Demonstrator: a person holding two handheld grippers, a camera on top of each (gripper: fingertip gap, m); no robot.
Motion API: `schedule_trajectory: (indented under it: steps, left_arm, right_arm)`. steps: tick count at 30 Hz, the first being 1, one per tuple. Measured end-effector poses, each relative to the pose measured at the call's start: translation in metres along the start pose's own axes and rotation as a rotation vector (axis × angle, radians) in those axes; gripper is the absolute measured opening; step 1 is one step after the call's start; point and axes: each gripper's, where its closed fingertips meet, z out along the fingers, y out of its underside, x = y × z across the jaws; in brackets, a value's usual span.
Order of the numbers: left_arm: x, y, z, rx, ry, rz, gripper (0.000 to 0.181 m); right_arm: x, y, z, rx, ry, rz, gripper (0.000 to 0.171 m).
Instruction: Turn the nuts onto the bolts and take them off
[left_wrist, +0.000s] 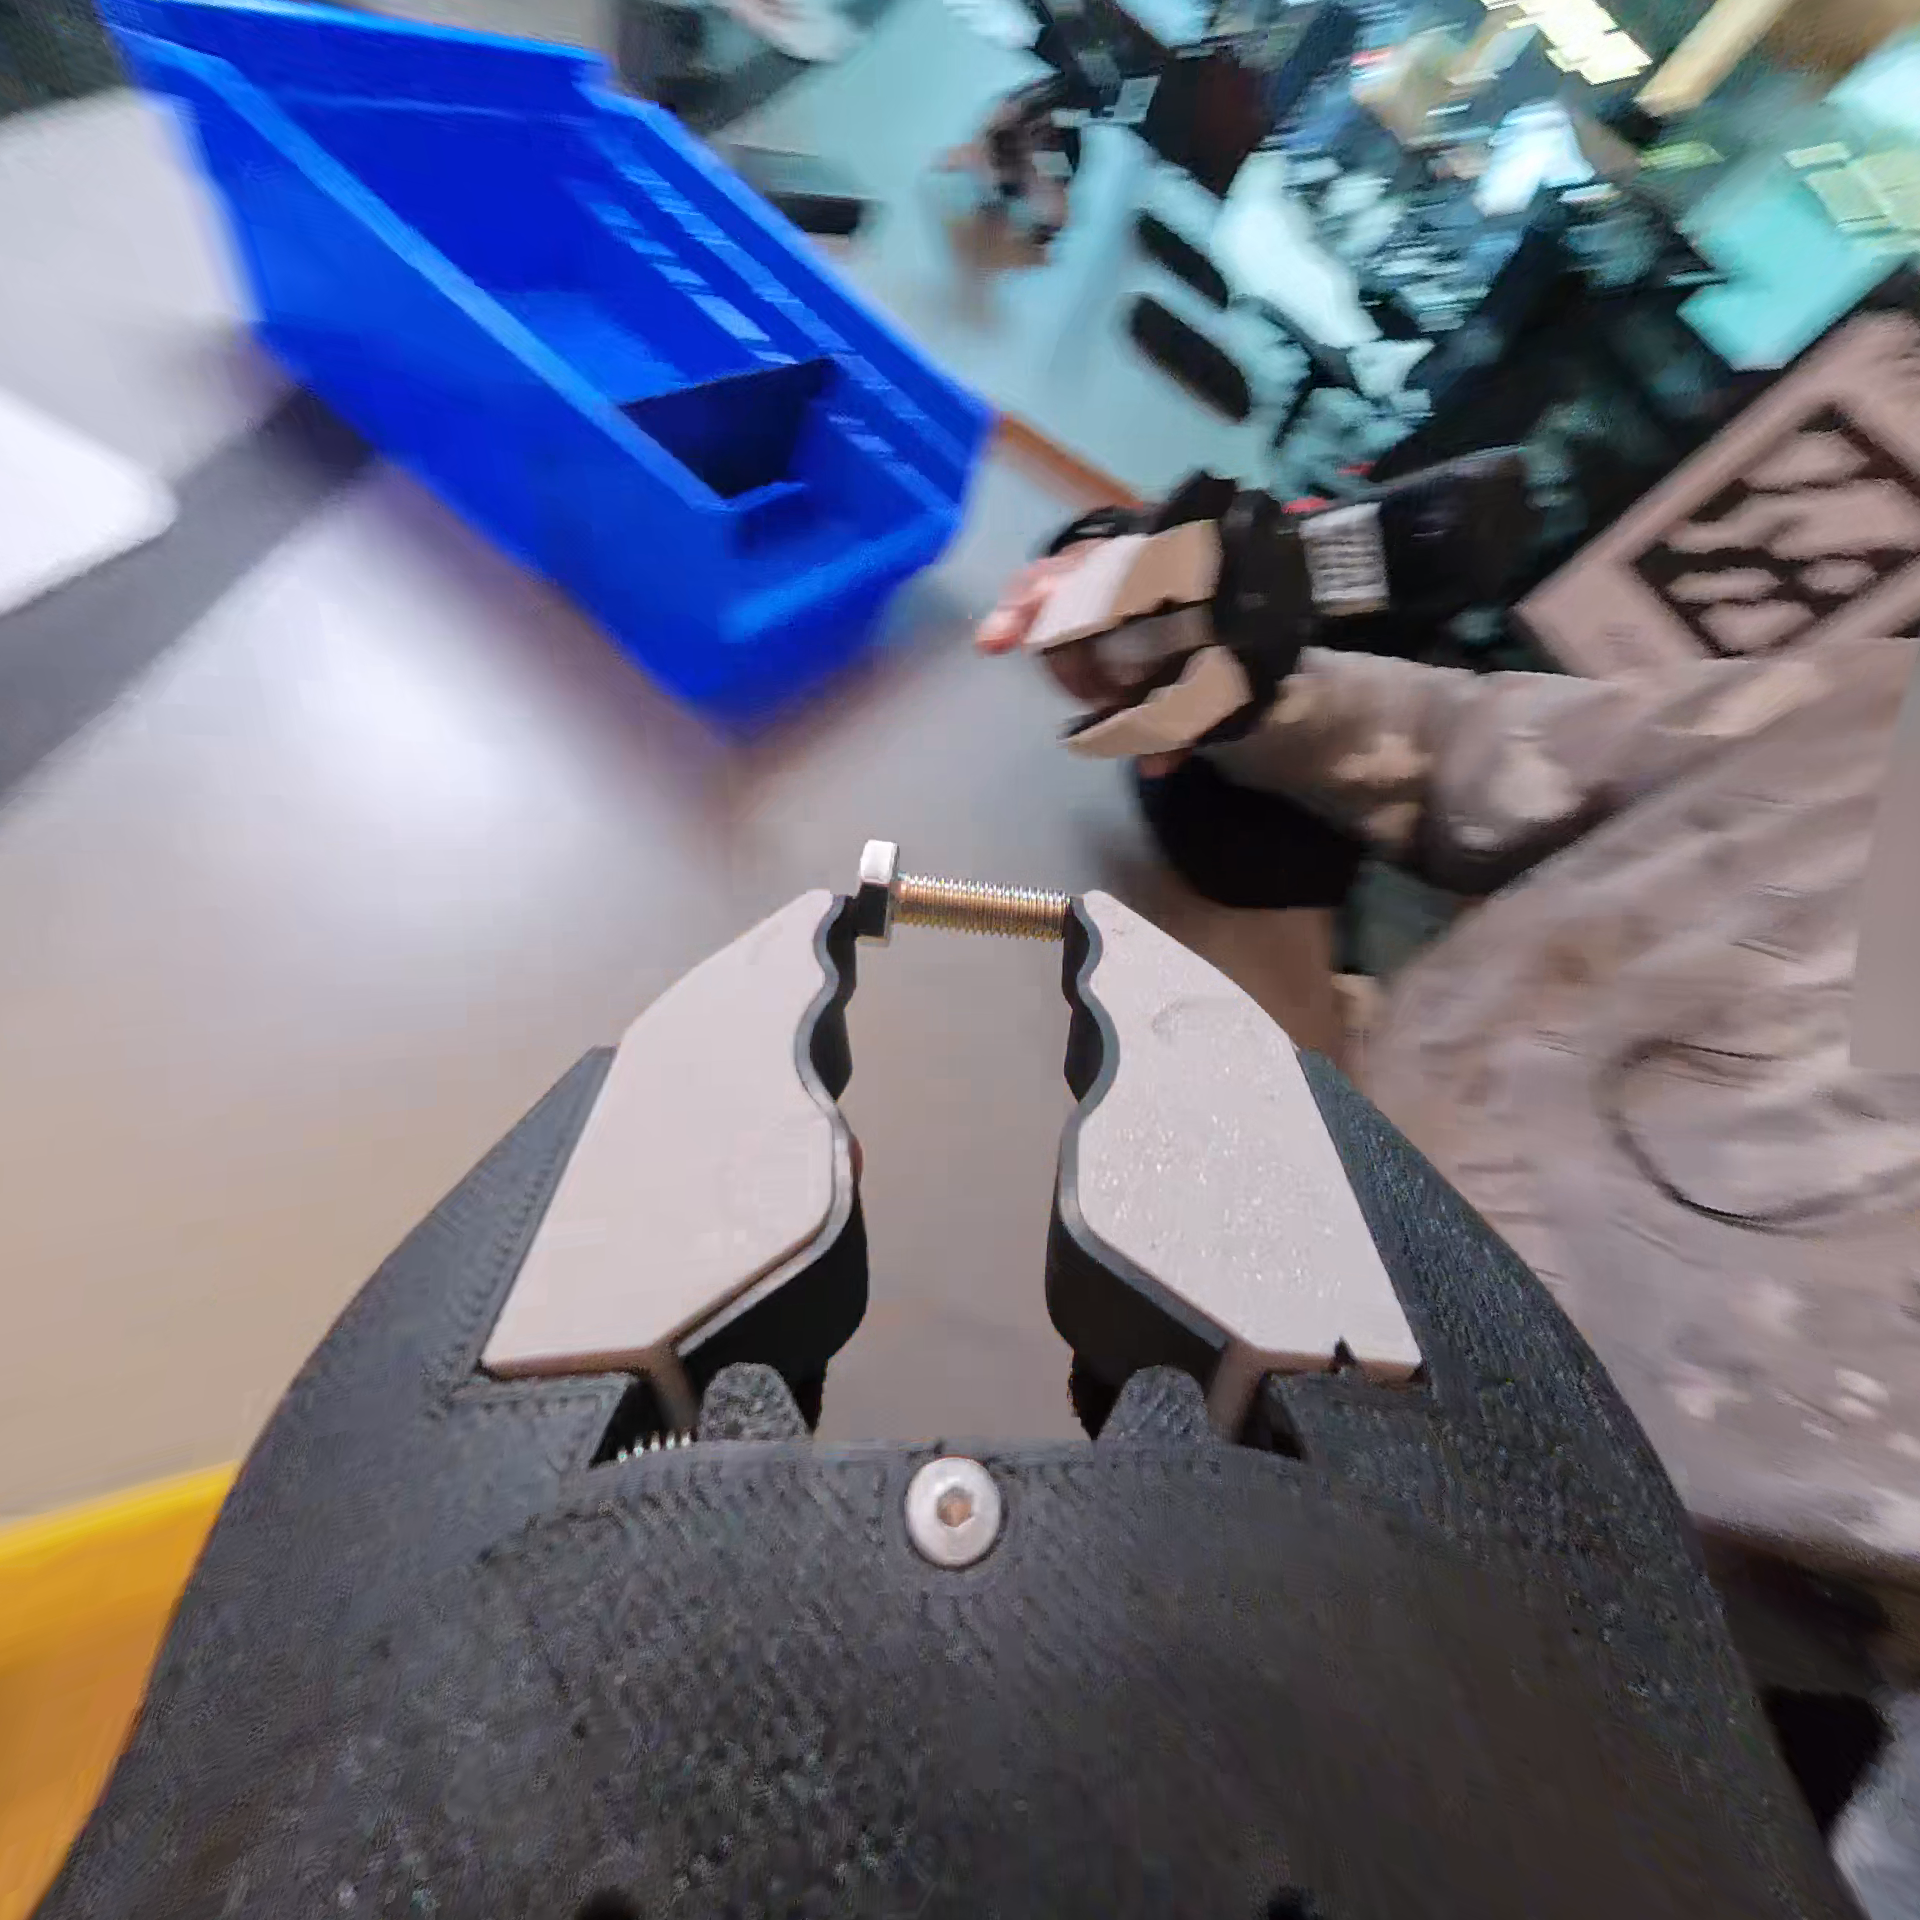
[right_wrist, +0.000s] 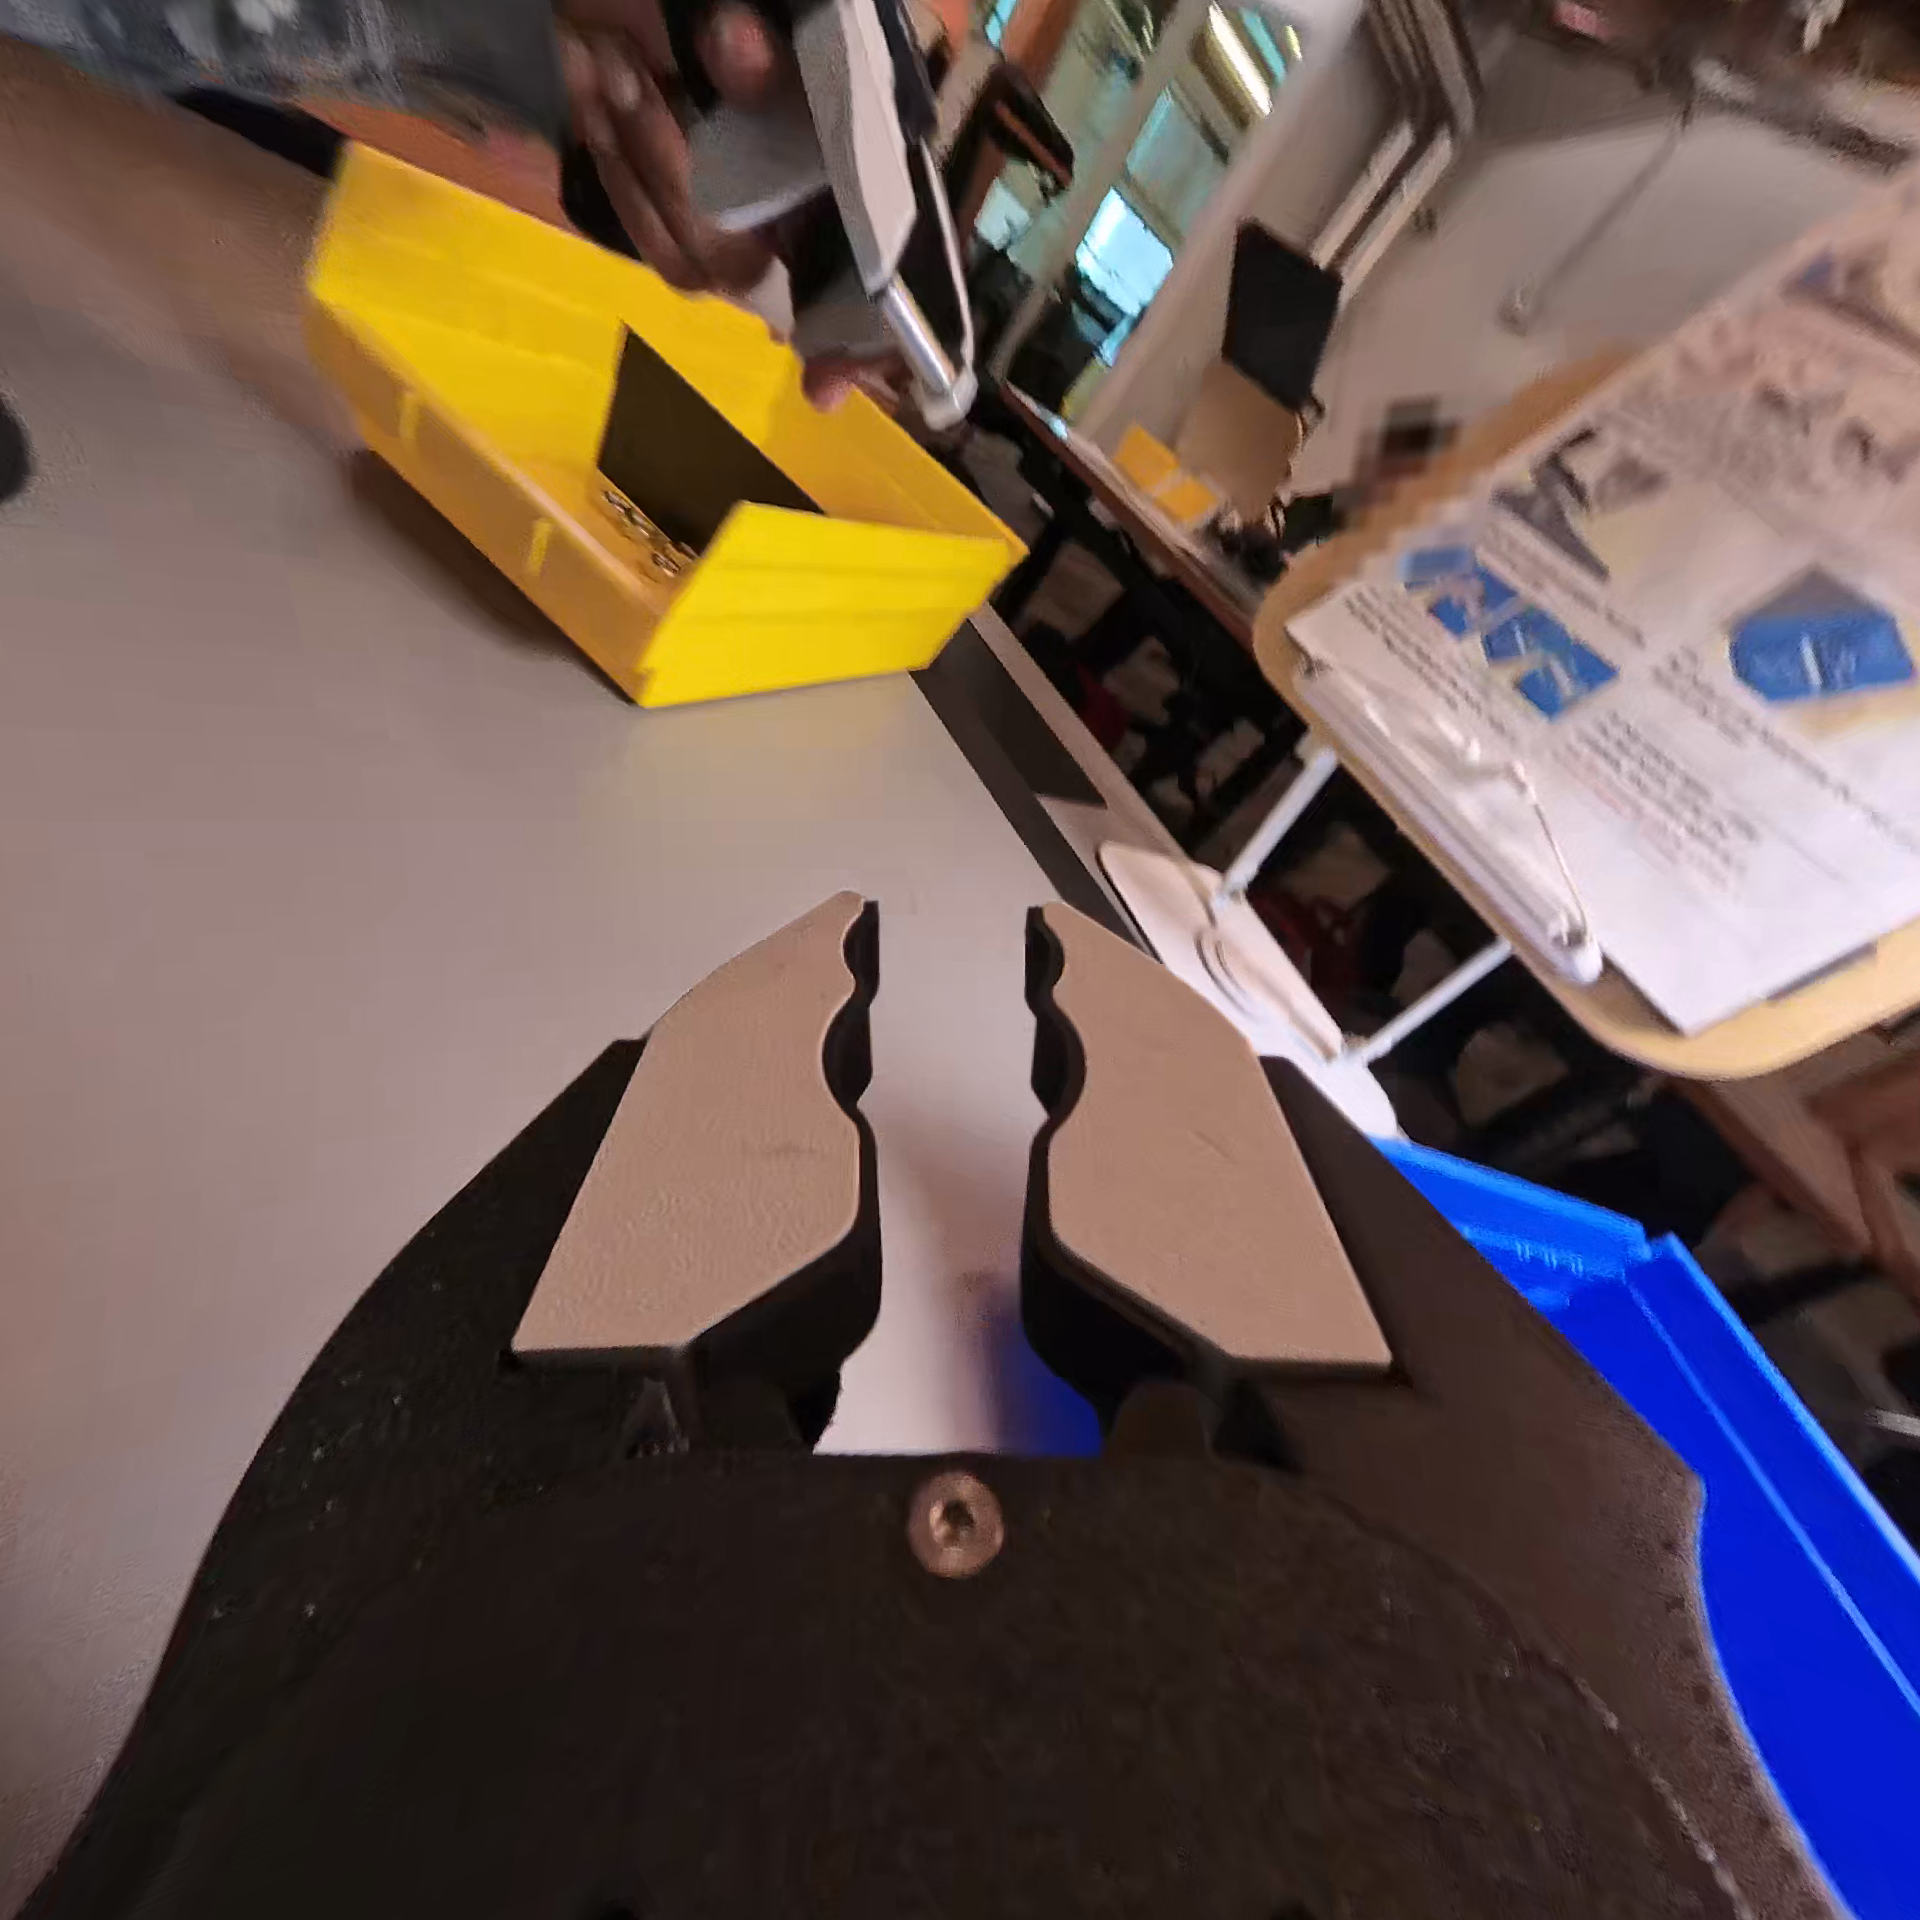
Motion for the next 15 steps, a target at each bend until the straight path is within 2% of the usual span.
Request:
schedule_trajectory:
  steps: [3, 6, 9, 13, 15]
  left_arm:
    - [0.056, 0.020, 0.048, 0.008, 0.251, -0.036, 0.039]
    - [0.085, 0.038, 0.083, 0.018, 0.387, -0.092, 0.039]
    - [0.097, 0.050, 0.104, 0.022, 0.460, -0.161, 0.039]
    - [0.101, 0.058, 0.112, 0.021, 0.488, -0.212, 0.039]
    - [0.101, 0.061, 0.113, 0.023, 0.479, -0.233, 0.039]
  right_arm:
    - [-0.024, -0.021, 0.004, 0.074, -0.026, -0.078, 0.030]
    - [-0.044, -0.038, 0.005, 0.133, -0.022, -0.165, 0.034]
    - [-0.062, -0.045, 0.005, 0.151, -0.041, -0.228, 0.036]
    - [-0.079, -0.042, 0.006, 0.137, -0.095, -0.288, 0.020]
    - [-0.082, -0.039, 0.006, 0.121, -0.119, -0.285, 0.019]
